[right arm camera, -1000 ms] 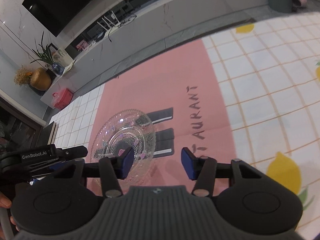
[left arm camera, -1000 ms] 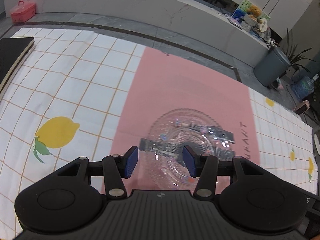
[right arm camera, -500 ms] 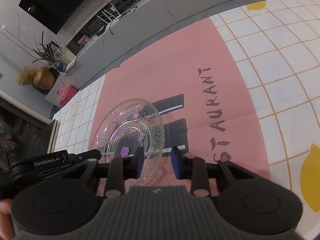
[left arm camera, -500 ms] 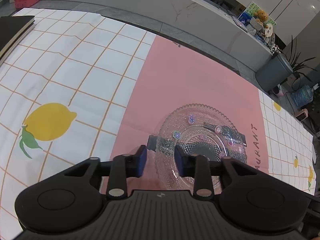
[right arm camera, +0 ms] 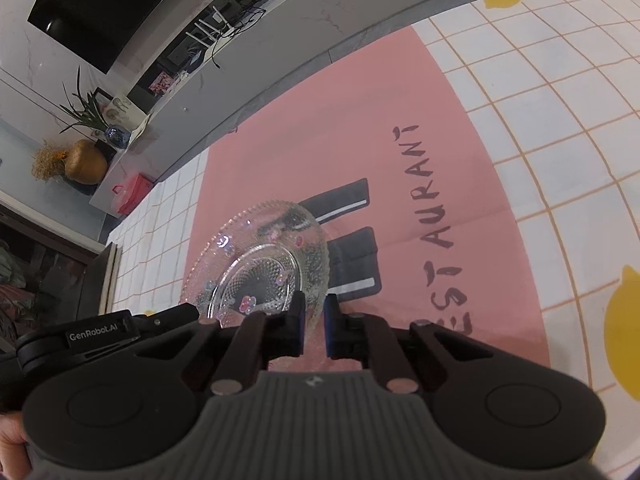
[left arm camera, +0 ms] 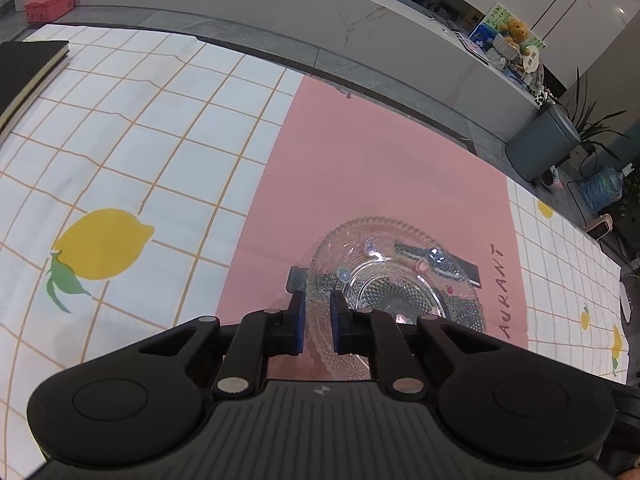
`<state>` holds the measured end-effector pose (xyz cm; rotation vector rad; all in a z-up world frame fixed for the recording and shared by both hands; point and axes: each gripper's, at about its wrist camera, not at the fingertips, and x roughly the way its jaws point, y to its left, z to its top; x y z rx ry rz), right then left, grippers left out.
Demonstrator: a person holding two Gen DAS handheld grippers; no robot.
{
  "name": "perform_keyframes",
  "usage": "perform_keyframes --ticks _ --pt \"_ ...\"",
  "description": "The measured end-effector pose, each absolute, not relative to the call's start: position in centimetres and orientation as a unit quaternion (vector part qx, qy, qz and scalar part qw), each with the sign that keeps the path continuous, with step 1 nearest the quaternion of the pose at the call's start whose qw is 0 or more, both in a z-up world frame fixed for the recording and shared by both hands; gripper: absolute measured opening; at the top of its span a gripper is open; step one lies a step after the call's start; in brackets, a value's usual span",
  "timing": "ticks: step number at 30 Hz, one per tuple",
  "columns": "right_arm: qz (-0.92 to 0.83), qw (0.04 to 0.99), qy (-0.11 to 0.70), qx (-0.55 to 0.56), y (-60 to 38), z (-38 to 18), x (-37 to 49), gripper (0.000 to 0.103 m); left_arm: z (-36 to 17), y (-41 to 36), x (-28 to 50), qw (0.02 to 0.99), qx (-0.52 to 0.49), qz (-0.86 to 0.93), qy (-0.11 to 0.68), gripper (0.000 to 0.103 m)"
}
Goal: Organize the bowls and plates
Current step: 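Carry the glass dish onto the plates beside the bowl stack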
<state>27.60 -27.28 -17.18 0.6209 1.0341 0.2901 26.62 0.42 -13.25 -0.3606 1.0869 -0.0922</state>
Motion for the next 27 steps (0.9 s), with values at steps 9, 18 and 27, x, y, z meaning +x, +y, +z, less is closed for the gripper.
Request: perform_keyframes --ticks 9,18,27 --pt "0.143 0.813 0.472 0.309 -28.8 -14.6 25.0 0.008 -9.8 -0.4 24.5 0.849 -0.165 -0.054 0.499 0.013" --pt "0.153 0.818 0.447 0.329 -30.8 -10.7 20.3 0.008 -4.9 -1.7 20.5 0.859 -0.161 -0.059 0.483 0.013" --pt "0.159 0.820 0.436 0.336 -33.8 -8.5 14.7 0.008 -2.2 -3.7 15.3 0.862 -0.171 -0.065 0.473 0.013"
